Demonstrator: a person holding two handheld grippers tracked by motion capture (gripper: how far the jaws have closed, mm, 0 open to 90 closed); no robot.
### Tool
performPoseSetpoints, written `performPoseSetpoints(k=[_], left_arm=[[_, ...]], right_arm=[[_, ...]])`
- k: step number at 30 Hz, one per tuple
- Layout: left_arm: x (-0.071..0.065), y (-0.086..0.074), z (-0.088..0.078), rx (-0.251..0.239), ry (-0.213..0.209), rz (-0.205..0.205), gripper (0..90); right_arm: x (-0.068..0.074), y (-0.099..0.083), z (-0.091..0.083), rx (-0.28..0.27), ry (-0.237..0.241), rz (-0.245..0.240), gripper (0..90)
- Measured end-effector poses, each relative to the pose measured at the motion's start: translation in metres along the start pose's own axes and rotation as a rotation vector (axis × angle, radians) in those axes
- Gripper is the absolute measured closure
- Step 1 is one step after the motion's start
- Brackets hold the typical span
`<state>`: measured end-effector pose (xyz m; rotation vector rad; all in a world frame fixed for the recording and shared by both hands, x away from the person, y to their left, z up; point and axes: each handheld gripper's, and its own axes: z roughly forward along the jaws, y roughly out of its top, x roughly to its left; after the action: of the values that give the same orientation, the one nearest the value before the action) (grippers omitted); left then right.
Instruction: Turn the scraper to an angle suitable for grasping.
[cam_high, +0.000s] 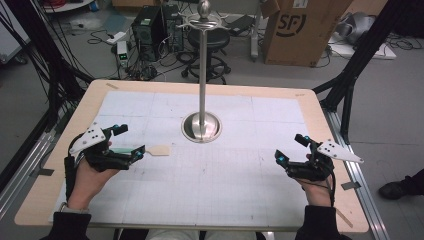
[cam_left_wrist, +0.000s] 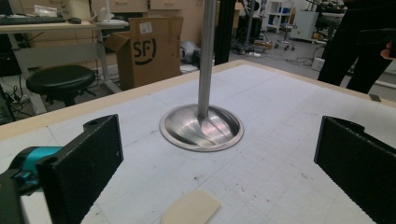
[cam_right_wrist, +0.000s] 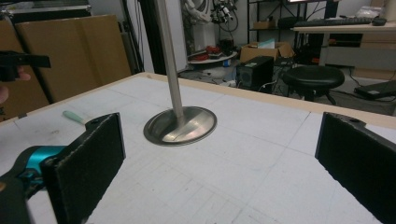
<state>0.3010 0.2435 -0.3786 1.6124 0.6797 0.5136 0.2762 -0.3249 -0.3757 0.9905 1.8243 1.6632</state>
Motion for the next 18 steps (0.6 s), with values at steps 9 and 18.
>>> performPoseSetpoints(k=[9,18], left_arm=[[0.002,-0.007,-0.001,0.011,0.022,0.005,1.7],[0.003,-0.013,-0.003,0.065,0.073,-0.038,62.5]], right_arm=[[0.001,-0.002,0.005,0.028,0.007,-0.007,0.6],[0.003,-0.005,0.008,0.042,0.015,-0.009,0.6]])
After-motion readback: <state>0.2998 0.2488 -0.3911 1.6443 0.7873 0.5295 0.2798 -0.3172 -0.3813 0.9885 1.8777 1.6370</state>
